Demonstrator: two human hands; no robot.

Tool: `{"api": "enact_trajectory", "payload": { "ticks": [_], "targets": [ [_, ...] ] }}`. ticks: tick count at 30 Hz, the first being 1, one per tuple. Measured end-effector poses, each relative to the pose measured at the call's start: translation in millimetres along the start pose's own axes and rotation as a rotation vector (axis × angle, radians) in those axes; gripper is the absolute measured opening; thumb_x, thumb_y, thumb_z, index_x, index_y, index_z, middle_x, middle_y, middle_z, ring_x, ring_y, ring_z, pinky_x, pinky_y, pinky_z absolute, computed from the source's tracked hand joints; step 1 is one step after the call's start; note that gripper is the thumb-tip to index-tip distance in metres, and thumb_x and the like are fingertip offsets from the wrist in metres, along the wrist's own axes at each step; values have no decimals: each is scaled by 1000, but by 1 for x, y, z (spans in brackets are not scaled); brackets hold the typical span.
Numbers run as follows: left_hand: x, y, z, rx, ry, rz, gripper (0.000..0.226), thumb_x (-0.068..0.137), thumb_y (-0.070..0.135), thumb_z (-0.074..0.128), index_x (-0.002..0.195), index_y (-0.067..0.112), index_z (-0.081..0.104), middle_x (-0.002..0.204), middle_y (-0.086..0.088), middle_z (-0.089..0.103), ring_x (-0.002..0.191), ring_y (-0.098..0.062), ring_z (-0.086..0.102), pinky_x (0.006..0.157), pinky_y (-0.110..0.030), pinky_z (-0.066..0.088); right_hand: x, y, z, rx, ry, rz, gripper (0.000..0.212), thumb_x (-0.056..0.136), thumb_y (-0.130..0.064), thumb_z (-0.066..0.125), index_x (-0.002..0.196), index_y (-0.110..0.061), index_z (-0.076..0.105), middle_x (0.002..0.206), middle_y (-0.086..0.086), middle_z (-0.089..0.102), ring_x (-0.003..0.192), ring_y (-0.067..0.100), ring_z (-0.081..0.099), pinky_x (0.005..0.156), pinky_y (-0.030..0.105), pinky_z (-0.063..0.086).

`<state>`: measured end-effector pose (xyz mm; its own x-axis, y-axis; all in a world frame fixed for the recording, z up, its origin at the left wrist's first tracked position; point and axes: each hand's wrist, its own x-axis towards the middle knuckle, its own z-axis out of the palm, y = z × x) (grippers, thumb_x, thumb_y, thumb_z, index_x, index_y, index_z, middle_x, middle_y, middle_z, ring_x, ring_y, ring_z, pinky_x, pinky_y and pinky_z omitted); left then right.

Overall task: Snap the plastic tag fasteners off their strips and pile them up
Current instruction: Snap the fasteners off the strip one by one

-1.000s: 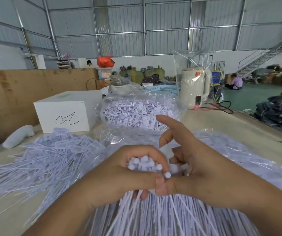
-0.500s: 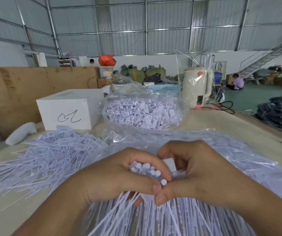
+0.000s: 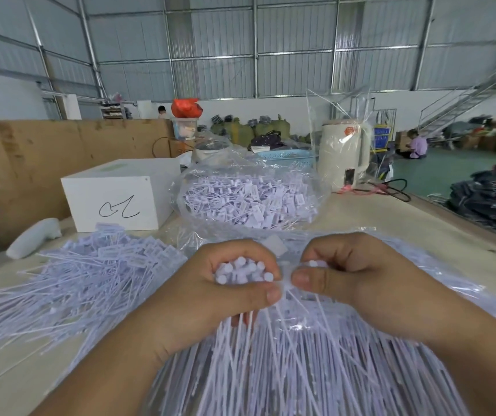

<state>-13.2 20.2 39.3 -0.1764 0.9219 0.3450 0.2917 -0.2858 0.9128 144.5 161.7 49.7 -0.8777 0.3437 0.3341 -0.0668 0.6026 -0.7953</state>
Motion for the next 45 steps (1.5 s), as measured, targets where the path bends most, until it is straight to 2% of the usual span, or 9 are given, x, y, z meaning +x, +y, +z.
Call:
{"api": "enact_trajectory", "payload": {
  "ticks": [9,14,18,21,25,35,39,42,45],
  "targets": [
    [2,9,-2,11,201,114,17,65,12,77,67,28,70,64,12,63,55,-2,58,49,-16,47,-2,-8,39,38,358,-82,35,72,-49,61,67,-15,59,40,-10,37,35,4,28,38,13,23],
    [-2,8,12,54,101,70,10,65,25,79,71,26,70,66,10,64,59,-7,59,51,-23,49,0,-10,13,125,649,-42,59,68,-63,57,74,-4,52,49,-5,31,42,10,29,40,22,29],
    [2,6,12,-4,134,94,11,63,29,76,72,26,71,65,10,62,57,-7,58,50,-22,48,-2,-10,10,252,210,-133,24,72,-40,79,81,-21,67,50,-6,42,45,10,35,45,19,32],
    [1,2,8,-17,76,55,11,66,28,77,73,23,71,65,7,61,57,-8,56,51,-23,47,-1,-1,13,294,2,-109,46,64,-37,83,104,-37,62,53,-8,45,51,14,40,55,30,31],
    [3,-1,9,-17,47,23,12,66,30,77,73,23,71,68,4,61,59,-10,56,51,-27,47,0,2,10,209,58,-57,53,60,-39,87,106,-41,60,54,2,44,51,17,41,53,28,32],
    [-2,3,5,-182,-92,-29,10,66,17,73,73,23,71,61,-1,62,46,-12,56,44,-17,43,1,5,26,536,-135,-110,22,78,-10,74,96,-3,64,70,-5,67,62,8,62,60,15,47],
    [1,-2,7,-273,-77,-69,15,71,19,72,83,11,67,84,-35,60,67,-54,54,55,-53,41,1,2,28,460,-193,-24,34,84,-35,69,108,-11,66,94,16,68,62,36,57,51,31,46],
    [2,-6,11,-216,72,-118,12,72,26,74,84,22,73,71,-15,63,63,-30,53,45,-24,39,2,3,27,530,-233,53,43,82,-46,63,115,-19,68,101,29,62,54,20,56,51,31,49],
    [3,-9,20,-249,142,-123,13,75,32,73,85,24,74,69,-6,64,59,-21,56,43,-20,39,5,8,27,588,-224,86,49,81,-51,62,118,-20,68,92,38,56,55,25,54,49,27,48]
  ]
}}
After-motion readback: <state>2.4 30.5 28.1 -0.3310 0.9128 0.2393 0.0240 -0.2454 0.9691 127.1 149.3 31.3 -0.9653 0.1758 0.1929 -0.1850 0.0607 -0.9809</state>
